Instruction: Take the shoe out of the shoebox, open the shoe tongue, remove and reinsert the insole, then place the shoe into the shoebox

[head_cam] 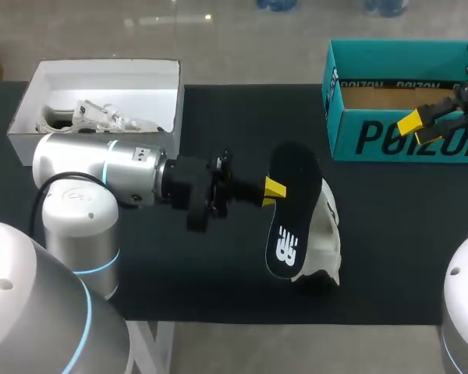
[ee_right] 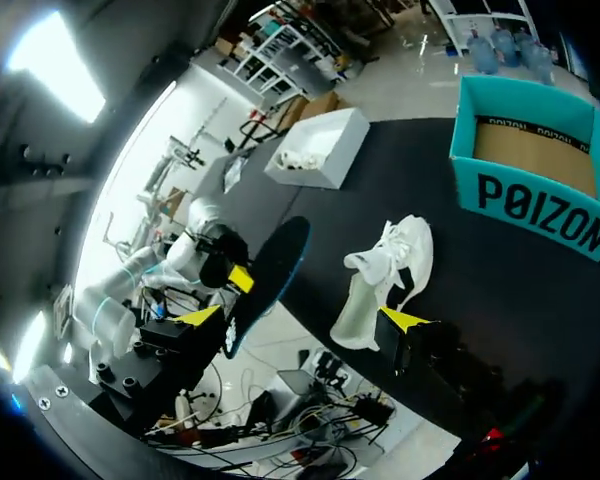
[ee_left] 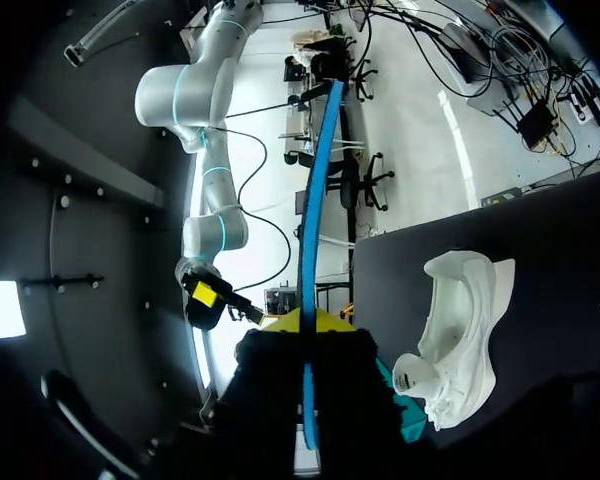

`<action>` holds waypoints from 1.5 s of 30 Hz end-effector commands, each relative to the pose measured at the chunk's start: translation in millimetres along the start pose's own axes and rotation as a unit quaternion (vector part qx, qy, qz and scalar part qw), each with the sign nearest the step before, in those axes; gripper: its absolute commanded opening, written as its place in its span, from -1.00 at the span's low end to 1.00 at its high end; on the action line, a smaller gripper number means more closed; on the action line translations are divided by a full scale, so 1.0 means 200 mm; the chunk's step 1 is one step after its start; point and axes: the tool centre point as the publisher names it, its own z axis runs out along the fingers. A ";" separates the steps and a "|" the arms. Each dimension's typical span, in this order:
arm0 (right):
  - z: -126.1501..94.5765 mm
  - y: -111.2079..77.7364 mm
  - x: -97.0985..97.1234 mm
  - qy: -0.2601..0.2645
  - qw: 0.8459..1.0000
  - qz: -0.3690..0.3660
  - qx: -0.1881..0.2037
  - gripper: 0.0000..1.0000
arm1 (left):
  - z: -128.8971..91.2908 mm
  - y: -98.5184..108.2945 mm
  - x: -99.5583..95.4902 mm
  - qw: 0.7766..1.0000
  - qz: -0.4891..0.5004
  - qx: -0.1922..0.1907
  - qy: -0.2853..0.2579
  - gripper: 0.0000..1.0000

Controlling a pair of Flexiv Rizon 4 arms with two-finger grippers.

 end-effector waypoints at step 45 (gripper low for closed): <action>-0.41 -0.32 0.06 -0.197 0.955 -0.215 0.057 1.00 | -0.05 -0.12 0.03 0.999 -0.037 0.016 0.019 -1.00</action>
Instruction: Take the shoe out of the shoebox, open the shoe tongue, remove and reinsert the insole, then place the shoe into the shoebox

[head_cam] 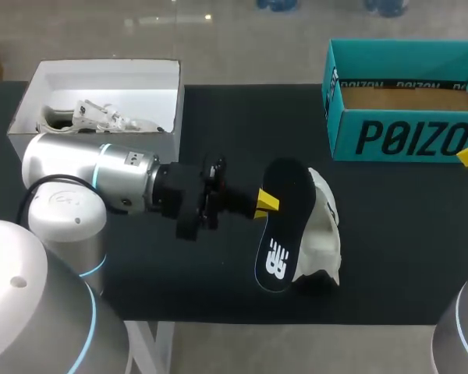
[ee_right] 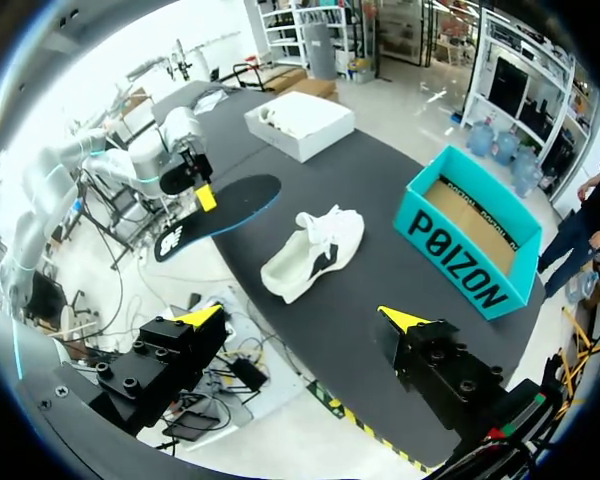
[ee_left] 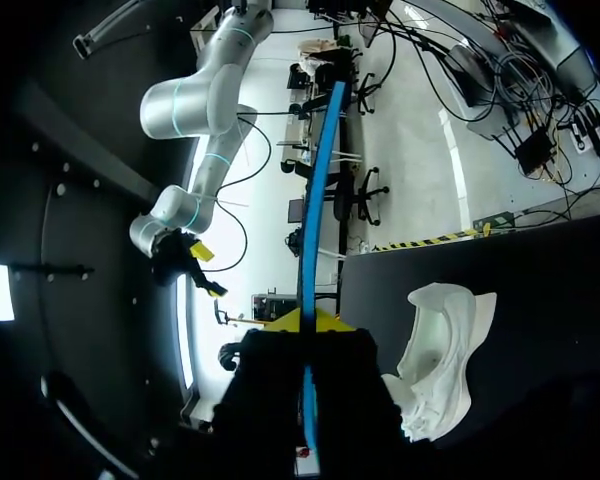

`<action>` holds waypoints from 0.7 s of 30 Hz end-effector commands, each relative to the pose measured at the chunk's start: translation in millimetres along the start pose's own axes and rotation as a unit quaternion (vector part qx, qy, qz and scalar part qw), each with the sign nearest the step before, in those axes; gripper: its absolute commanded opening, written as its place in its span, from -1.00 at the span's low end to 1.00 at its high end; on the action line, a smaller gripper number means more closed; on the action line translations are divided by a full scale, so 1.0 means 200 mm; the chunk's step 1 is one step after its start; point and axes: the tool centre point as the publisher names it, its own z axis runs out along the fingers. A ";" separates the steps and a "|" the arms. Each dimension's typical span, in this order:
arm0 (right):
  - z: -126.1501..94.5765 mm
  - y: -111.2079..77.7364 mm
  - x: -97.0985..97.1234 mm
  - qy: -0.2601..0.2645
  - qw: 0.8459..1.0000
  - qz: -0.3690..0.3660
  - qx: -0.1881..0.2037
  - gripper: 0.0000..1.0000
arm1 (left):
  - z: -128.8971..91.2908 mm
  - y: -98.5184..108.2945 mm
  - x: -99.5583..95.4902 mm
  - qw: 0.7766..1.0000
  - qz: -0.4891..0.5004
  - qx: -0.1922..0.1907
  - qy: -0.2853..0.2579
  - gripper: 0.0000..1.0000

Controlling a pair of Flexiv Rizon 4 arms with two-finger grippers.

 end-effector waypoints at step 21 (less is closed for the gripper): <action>0.03 0.08 -0.26 0.044 0.999 0.001 0.025 1.00 | 0.00 -0.03 0.04 1.000 -0.012 -0.004 0.002 -1.00</action>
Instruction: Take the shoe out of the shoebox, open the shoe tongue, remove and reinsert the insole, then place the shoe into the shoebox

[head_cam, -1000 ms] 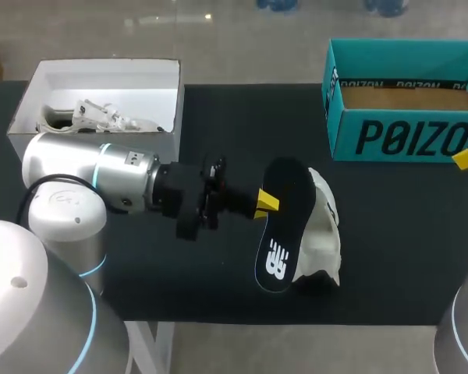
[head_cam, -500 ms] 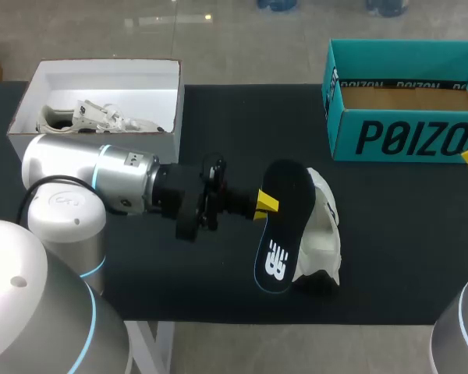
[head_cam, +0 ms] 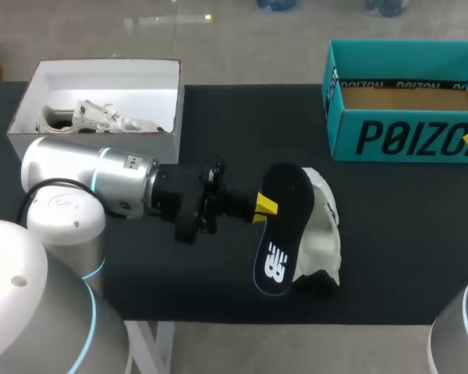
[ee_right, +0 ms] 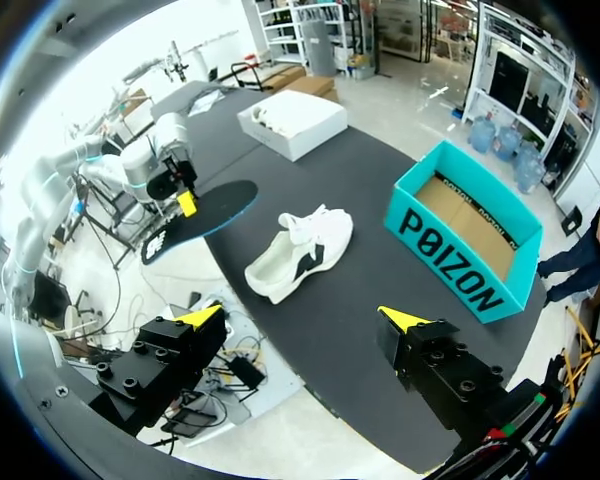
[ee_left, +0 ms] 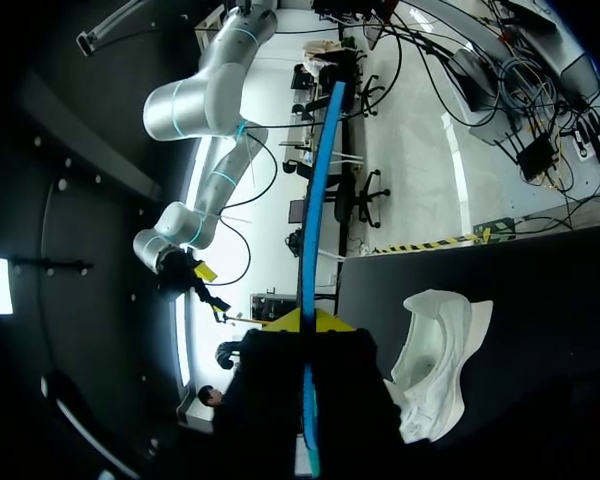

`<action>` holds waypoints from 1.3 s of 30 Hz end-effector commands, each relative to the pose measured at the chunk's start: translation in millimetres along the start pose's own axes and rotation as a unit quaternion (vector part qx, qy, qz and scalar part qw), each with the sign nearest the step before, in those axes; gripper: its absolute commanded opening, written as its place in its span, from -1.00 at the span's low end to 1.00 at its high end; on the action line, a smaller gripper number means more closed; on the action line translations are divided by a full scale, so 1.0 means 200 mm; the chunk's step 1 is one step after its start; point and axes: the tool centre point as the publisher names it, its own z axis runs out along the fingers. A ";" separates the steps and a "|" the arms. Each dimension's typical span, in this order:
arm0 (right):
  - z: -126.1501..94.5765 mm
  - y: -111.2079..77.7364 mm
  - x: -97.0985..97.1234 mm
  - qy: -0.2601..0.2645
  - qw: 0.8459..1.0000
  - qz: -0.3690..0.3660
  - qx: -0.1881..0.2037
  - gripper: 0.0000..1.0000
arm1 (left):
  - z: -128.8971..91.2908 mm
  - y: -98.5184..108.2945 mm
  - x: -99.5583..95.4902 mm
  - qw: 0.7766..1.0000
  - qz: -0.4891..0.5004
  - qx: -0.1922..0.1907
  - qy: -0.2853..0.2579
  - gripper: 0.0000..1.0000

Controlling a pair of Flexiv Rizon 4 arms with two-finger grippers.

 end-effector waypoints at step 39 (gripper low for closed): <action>-0.01 0.06 -0.04 0.031 0.999 -0.001 0.029 1.00 | 0.01 0.00 0.00 1.000 0.010 -0.006 0.010 -1.00</action>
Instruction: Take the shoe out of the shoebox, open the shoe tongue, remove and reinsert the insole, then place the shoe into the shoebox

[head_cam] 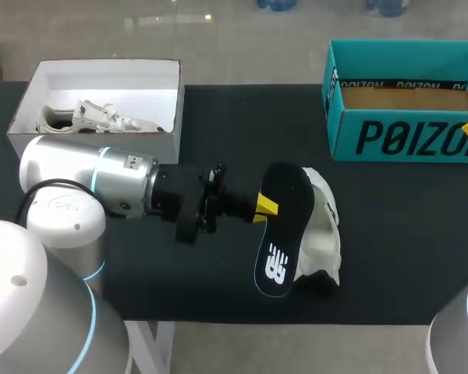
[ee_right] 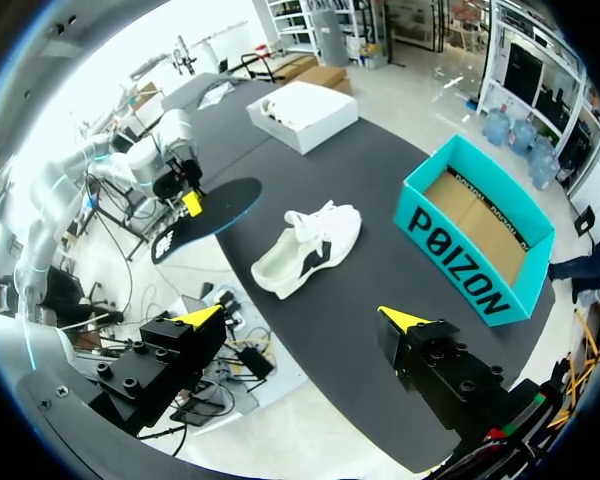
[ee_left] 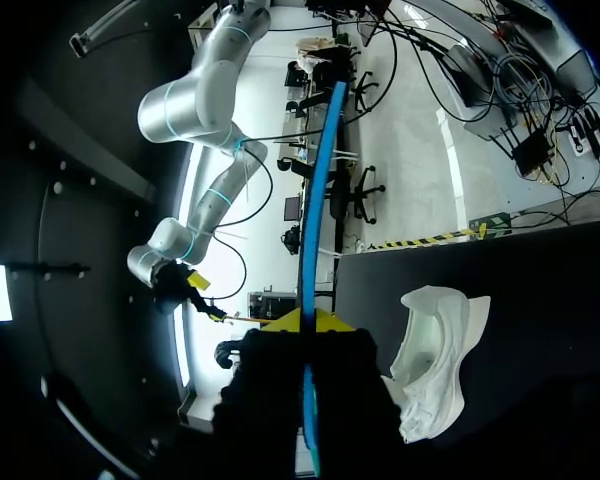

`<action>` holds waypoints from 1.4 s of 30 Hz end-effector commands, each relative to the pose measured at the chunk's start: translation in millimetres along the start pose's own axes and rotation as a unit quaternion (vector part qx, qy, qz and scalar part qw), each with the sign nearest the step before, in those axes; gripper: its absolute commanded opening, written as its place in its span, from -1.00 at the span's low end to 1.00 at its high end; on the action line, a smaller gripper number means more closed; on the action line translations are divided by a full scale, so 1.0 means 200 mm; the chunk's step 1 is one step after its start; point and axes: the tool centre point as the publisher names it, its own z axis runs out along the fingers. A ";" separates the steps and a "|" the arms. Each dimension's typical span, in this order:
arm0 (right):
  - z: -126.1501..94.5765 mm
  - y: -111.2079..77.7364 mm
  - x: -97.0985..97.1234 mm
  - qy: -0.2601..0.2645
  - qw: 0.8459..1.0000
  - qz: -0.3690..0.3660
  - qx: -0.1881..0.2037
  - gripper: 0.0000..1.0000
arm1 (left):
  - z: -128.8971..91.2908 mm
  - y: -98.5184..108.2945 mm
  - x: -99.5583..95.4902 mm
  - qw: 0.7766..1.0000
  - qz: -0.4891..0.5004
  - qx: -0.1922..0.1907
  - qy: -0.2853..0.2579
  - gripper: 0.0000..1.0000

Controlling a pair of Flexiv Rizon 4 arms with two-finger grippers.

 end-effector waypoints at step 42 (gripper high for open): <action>0.00 0.01 -0.01 0.001 1.000 0.001 0.002 1.00 | 0.28 -0.12 0.34 0.957 -0.243 0.116 0.105 -1.00</action>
